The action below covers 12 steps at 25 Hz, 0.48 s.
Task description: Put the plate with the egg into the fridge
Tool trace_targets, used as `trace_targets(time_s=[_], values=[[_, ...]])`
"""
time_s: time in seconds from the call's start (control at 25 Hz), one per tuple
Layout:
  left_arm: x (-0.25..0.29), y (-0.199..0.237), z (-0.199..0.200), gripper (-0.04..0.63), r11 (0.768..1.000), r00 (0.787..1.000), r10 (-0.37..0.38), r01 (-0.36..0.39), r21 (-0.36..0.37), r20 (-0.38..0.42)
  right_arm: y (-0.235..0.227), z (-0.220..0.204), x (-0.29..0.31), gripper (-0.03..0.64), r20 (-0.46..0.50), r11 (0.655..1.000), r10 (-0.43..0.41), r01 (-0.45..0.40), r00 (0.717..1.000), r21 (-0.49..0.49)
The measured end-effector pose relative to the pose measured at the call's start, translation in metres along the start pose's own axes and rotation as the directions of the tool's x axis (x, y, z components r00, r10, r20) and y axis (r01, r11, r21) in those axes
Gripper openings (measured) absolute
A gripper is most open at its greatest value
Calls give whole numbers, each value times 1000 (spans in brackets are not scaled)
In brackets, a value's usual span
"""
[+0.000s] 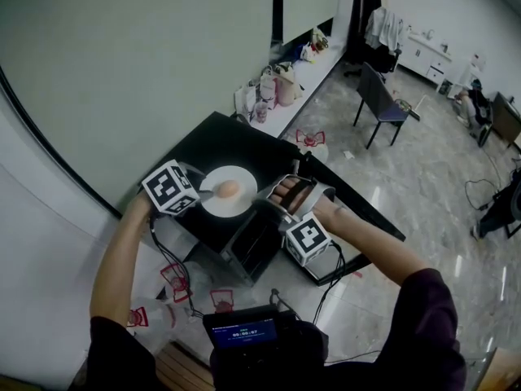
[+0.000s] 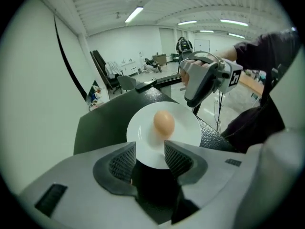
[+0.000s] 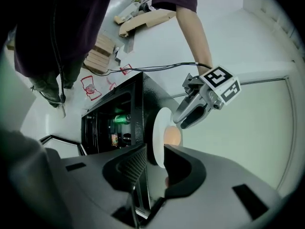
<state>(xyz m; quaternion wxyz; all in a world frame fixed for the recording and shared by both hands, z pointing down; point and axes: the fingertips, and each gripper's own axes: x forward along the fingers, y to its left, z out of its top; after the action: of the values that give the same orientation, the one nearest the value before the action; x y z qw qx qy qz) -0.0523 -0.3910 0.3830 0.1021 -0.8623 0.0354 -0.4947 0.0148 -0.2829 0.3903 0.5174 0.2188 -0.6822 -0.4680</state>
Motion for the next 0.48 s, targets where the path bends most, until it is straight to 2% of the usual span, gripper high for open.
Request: trace_targets(time_s=[0.12, 0.24, 0.4, 0.48], values=[[3, 4, -5, 183, 997, 999, -39, 38, -62, -27, 10, 4, 0, 110, 15, 997, 70, -71, 997, 38], [5, 10, -8, 198, 993, 997, -65, 62, -101, -33, 12, 3, 2, 120, 6, 996, 78, -79, 997, 30], [10, 3, -8, 198, 972, 986, -167, 161, -173, -21, 17, 2, 6, 120, -7, 996, 86, -86, 996, 20], [13, -3, -5, 198, 964, 980, -199, 193, -182, -13, 19, 3, 7, 120, -10, 996, 83, -83, 997, 21]])
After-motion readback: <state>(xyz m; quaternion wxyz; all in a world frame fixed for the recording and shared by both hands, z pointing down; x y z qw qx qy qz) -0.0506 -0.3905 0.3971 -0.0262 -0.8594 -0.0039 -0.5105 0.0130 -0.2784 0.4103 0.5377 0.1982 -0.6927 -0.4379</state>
